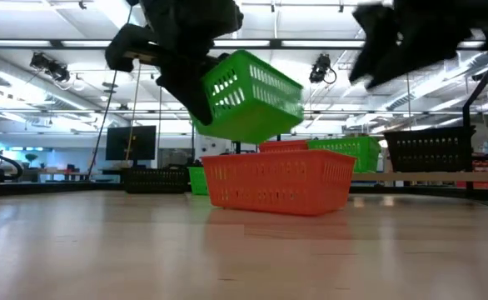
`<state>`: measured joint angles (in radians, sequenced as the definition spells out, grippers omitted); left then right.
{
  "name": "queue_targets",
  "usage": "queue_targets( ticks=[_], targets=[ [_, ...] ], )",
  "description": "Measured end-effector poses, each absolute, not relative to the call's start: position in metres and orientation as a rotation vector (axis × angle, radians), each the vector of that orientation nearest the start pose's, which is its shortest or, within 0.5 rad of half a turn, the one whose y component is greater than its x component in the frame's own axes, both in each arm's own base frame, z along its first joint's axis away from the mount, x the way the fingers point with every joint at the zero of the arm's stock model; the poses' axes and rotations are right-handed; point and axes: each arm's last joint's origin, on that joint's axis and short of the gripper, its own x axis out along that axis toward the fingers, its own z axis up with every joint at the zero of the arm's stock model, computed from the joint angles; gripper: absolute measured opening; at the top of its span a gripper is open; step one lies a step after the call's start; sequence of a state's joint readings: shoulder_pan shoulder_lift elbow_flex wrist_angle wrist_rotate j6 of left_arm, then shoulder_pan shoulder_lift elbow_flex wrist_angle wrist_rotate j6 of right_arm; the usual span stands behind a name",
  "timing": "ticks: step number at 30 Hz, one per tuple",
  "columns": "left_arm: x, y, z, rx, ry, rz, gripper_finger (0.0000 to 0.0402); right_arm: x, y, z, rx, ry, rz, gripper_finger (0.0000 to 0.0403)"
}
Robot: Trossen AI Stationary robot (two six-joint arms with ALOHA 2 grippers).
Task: Stack baskets on shelf by color
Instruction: Stack the bottom green basket on top of the green basket on the shelf
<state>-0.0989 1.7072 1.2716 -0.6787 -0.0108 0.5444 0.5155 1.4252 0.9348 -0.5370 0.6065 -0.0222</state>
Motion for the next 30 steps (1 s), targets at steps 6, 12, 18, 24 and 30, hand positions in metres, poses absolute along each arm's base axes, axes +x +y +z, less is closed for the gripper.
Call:
queue_targets(
  ticks=[6,12,18,24,30],
  targets=[
    [0.347,-0.039,0.227,0.596,1.042,-0.425,0.0001,0.255,0.113,0.262,-0.614,0.732,0.003,0.0168],
    [0.347,-0.036,0.227,0.603,1.037,-0.443,0.0001,0.292,0.106,0.28,-0.616,0.776,0.072,0.0167],
    [0.347,-0.039,0.227,0.596,1.03,-0.453,0.0005,0.323,0.092,0.274,-0.618,0.907,0.082,0.0167],
    [0.348,-0.054,0.228,0.604,0.995,-0.472,0.0007,0.332,0.081,0.266,-0.6,0.953,0.126,0.0167],
    [0.348,-0.066,0.23,0.623,0.954,-0.492,0.0009,0.333,0.075,0.266,-0.533,0.955,0.194,0.0158]
  ],
)
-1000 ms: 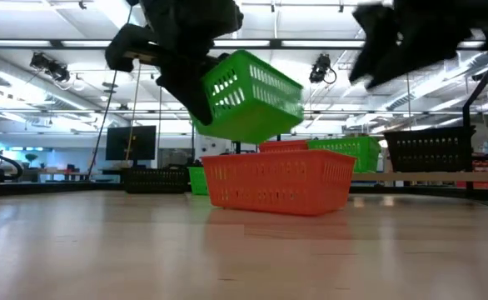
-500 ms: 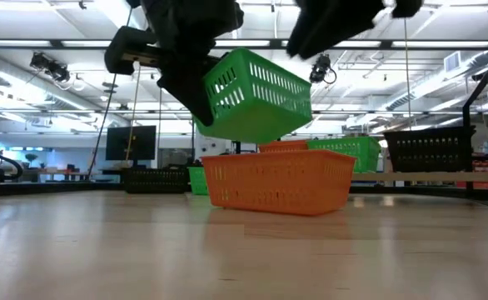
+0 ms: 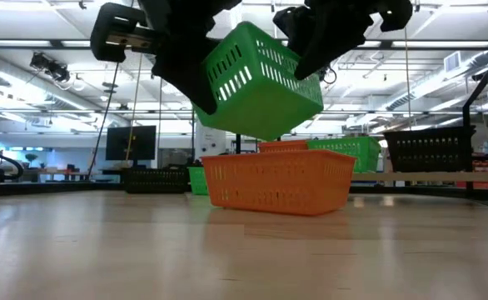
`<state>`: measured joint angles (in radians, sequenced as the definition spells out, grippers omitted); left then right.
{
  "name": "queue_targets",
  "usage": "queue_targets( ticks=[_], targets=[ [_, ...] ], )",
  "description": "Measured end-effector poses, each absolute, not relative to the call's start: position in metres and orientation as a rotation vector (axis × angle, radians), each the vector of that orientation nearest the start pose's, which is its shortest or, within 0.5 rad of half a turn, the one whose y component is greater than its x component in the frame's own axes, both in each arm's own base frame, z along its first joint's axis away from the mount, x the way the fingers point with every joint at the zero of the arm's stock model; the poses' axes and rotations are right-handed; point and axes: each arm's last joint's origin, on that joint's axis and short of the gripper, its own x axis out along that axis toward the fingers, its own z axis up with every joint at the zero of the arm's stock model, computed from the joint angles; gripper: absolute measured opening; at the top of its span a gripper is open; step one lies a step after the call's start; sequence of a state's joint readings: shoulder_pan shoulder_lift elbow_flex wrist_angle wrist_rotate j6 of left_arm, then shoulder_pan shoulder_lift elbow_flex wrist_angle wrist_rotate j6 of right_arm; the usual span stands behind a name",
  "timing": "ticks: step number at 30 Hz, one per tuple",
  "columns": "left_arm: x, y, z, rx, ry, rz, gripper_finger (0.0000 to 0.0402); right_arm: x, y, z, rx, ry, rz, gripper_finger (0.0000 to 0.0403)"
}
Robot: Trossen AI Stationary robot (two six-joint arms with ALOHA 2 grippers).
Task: Stack baskets on shelf by color
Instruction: Stack the bottom green basket on top of the green basket on the shelf
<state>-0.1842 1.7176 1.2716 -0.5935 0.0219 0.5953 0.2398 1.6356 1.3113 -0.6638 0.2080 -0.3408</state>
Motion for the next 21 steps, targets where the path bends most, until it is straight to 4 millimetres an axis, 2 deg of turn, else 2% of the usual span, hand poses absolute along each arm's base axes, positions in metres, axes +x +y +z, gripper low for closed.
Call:
queue_targets(
  ticks=[4,10,17,21],
  targets=[
    [0.349,-0.066,0.23,0.633,0.951,-0.464,0.001,0.331,0.075,0.264,-0.522,0.973,0.228,0.0127],
    [0.352,-0.065,0.234,0.655,0.921,-0.42,0.0025,0.324,0.075,0.261,-0.523,1.047,0.296,0.0015],
    [0.35,-0.064,0.239,0.653,0.919,-0.362,0.0083,0.323,0.074,0.259,-0.551,1.074,0.293,0.0006],
    [0.344,-0.061,0.252,0.629,0.907,-0.275,0.0123,0.319,0.067,0.258,-0.602,1.132,0.221,0.0006]
  ],
)
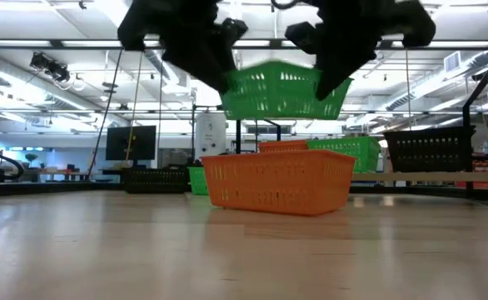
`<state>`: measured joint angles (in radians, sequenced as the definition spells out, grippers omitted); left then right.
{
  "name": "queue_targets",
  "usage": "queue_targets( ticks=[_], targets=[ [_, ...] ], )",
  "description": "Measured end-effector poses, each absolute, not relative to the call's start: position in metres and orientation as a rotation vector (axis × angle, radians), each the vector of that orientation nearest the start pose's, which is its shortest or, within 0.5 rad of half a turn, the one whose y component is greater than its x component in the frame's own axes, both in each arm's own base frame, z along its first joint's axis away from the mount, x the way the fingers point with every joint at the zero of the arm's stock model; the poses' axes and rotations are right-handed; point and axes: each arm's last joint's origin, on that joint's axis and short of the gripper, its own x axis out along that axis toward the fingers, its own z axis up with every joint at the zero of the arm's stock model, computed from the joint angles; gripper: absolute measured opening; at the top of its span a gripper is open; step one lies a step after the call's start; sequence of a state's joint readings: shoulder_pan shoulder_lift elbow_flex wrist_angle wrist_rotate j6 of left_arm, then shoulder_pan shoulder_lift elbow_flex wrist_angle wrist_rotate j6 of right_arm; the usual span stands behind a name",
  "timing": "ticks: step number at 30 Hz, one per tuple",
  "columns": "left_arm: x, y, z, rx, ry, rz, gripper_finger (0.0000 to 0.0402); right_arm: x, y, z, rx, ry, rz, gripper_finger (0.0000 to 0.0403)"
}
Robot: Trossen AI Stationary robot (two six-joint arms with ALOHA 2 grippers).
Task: Stack baskets on shelf by color
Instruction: Stack the bottom green basket on top of the green basket on the shelf
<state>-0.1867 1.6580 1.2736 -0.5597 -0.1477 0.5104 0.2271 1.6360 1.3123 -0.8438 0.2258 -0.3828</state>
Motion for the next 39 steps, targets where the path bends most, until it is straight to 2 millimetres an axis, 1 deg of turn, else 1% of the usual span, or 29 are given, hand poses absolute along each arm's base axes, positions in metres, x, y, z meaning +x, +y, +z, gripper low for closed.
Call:
queue_targets(
  ticks=[4,7,11,15,18,20,23,26,32,35,39],
  targets=[
    [0.329,-0.056,0.273,0.597,0.888,-0.215,0.0158,0.31,0.054,0.254,-0.637,1.263,0.173,0.0004],
    [0.317,-0.051,0.29,0.568,0.861,-0.187,0.0175,0.302,0.039,0.258,-0.648,1.341,0.105,0.0003],
    [0.301,-0.041,0.31,0.514,0.832,-0.134,0.018,0.284,0.015,0.276,-0.628,1.383,0.059,0.0004],
    [0.29,-0.037,0.322,0.471,0.8,-0.133,0.0169,0.262,-0.009,0.304,-0.623,1.306,0.037,0.0004],
    [0.288,-0.037,0.325,0.454,0.783,-0.147,0.0159,0.247,-0.023,0.32,-0.627,1.252,0.073,0.0005],
    [0.287,-0.037,0.324,0.453,0.797,-0.15,0.0152,0.238,-0.029,0.325,-0.644,1.253,0.125,0.0006],
    [0.287,-0.037,0.323,0.452,0.801,-0.15,0.0143,0.226,-0.036,0.324,-0.721,1.338,0.251,0.0006],
    [0.286,-0.037,0.323,0.453,0.81,-0.152,0.0138,0.218,-0.041,0.321,-0.772,1.411,0.347,0.0007],
    [0.286,-0.037,0.322,0.453,0.818,-0.155,0.0128,0.219,-0.056,0.319,-0.768,1.414,0.352,0.0007],
    [0.285,-0.037,0.322,0.445,0.822,-0.153,0.0126,0.221,-0.065,0.312,-0.769,1.381,0.354,0.0007],
    [0.284,-0.037,0.32,0.426,0.847,-0.149,0.0126,0.218,-0.074,0.303,-0.781,1.418,0.363,0.0007]
  ],
)
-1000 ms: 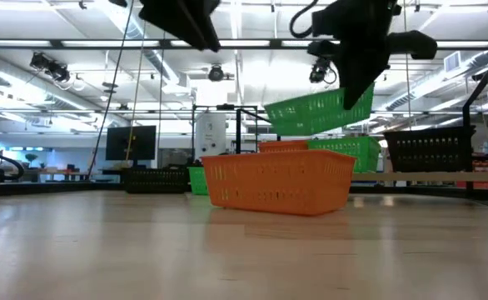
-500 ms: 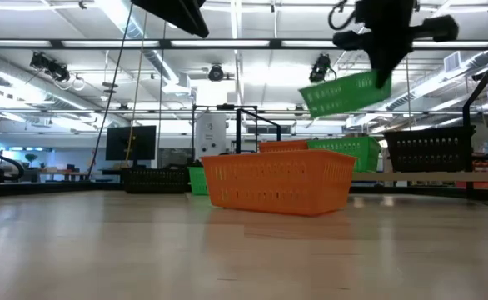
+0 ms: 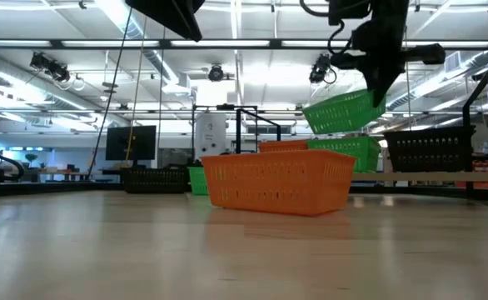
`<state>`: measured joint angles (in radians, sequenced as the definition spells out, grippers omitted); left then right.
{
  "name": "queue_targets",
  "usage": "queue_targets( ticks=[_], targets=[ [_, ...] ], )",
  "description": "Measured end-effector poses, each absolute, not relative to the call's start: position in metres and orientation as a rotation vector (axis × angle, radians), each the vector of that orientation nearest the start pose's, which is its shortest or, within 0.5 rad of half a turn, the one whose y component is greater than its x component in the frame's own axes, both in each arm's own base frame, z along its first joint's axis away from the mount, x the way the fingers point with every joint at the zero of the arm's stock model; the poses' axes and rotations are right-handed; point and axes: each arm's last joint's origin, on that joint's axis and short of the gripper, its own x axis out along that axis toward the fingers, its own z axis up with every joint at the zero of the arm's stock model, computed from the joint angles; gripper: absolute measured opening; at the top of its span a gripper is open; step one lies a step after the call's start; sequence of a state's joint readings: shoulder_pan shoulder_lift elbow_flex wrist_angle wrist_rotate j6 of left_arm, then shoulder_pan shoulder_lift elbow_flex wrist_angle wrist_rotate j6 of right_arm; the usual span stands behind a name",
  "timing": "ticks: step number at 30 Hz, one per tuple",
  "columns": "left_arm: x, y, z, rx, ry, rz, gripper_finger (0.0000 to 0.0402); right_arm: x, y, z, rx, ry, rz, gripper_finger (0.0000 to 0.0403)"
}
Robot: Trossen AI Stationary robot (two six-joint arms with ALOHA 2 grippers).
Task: Stack baskets on shelf by color
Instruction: Stack the bottom green basket on top of the green basket on the shelf
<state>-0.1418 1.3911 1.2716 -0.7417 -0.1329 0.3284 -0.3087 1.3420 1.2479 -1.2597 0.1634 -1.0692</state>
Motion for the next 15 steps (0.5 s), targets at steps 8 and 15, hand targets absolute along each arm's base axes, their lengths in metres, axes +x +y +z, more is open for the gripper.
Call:
queue_targets(
  ticks=[8,15],
  targets=[
    [0.2823,-0.0366,0.3191,0.424,0.867,-0.151,0.0126,0.2175,-0.0792,0.3012,-0.766,1.401,0.373,0.0013],
    [0.2824,-0.0365,0.3192,0.406,0.866,-0.141,0.0125,0.2184,-0.0811,0.3014,-0.703,1.366,0.355,0.0047]
  ],
)
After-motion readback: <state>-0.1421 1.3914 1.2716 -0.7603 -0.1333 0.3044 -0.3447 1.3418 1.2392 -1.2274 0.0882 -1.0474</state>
